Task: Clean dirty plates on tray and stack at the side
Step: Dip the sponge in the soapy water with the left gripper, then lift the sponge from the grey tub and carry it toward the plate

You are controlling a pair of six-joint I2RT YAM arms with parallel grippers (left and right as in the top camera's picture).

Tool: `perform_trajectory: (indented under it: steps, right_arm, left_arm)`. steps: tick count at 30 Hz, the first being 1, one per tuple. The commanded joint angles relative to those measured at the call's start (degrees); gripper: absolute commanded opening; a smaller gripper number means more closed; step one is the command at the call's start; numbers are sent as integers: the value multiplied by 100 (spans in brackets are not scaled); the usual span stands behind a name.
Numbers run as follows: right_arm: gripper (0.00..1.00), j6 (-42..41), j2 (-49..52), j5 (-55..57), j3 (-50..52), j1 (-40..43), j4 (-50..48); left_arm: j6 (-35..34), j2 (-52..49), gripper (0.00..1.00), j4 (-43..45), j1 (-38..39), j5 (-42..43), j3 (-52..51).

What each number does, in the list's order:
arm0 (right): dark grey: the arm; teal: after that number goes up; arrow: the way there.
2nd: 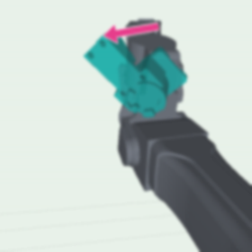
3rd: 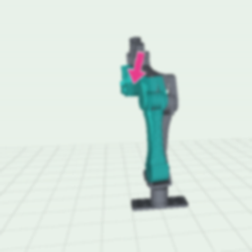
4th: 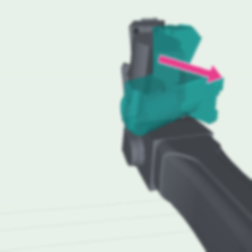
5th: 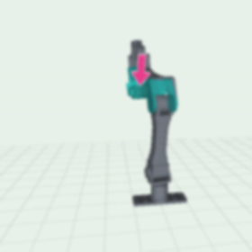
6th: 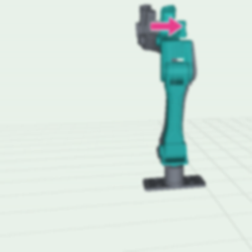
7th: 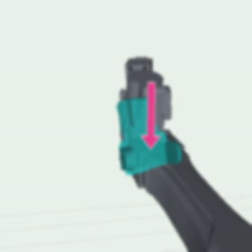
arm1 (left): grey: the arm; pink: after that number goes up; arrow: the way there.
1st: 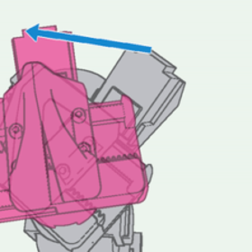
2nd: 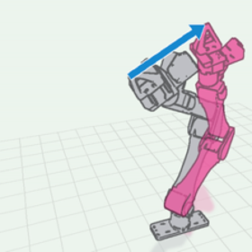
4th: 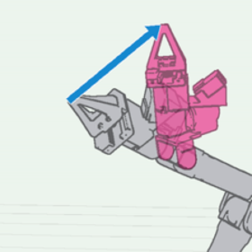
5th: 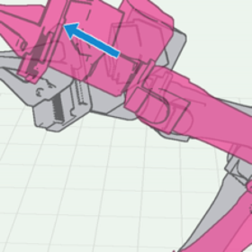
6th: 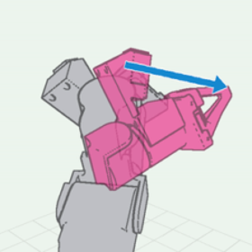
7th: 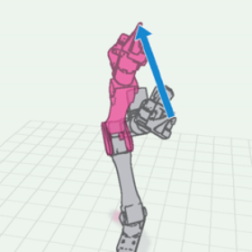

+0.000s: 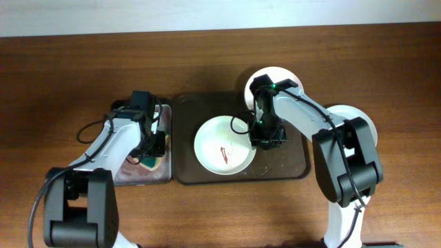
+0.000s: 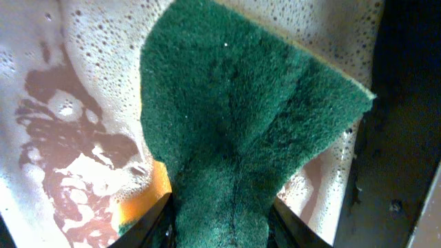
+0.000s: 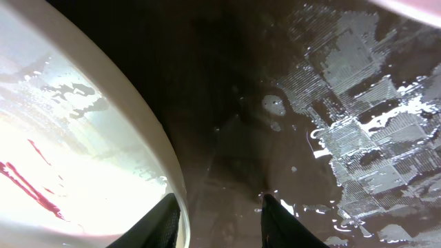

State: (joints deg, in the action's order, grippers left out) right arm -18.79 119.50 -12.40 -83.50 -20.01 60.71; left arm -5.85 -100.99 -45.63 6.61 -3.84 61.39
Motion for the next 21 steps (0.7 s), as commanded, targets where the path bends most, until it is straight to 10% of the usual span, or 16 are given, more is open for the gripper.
perform_trajectory:
  steps: [1,4,7,21]
  right_arm:
    - [40,55,-140,87,-35,17,22]
    - [40,55,-140,87,-35,17,22]
    - [40,57,-140,87,-35,17,24]
    - [33,188,-101,87,-31,15,-570]
  left_arm:
    - [-101,61,37,256,13,411,-380]
    - [-101,61,31,459,15,516,-570]
    - [-103,63,1,520,13,518,-616]
    - [-691,953,0,728,-264,693,-125]
